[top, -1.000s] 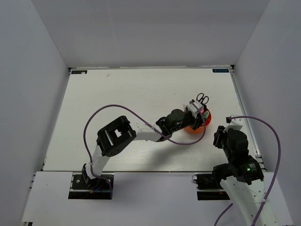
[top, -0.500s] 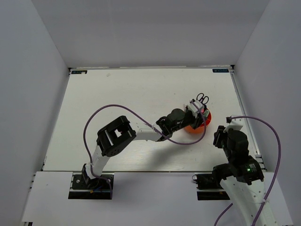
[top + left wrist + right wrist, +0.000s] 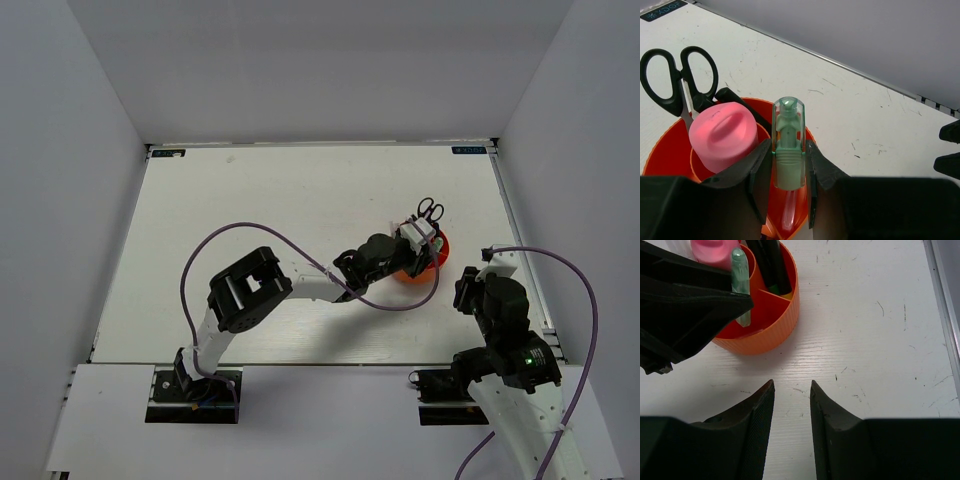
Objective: Sort the stationery into containers
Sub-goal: Place the stationery in the storage box, then reset both arms
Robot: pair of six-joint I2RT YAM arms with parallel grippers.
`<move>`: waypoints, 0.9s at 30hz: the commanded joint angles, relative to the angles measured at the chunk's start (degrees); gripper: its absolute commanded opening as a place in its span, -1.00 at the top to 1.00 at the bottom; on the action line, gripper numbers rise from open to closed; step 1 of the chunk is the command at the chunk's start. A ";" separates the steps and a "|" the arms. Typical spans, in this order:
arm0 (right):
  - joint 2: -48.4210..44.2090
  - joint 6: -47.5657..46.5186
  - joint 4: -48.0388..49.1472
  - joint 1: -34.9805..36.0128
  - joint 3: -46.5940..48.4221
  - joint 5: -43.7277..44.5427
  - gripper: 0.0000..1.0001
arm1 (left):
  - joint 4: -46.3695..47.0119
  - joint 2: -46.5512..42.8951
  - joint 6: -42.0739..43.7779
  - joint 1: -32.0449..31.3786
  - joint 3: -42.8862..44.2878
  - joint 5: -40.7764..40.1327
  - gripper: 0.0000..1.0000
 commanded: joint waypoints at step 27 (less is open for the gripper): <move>-0.53 -2.27 2.19 -0.10 -0.20 -0.55 0.18 | -2.71 -28.29 8.46 -10.68 -23.06 -8.89 0.11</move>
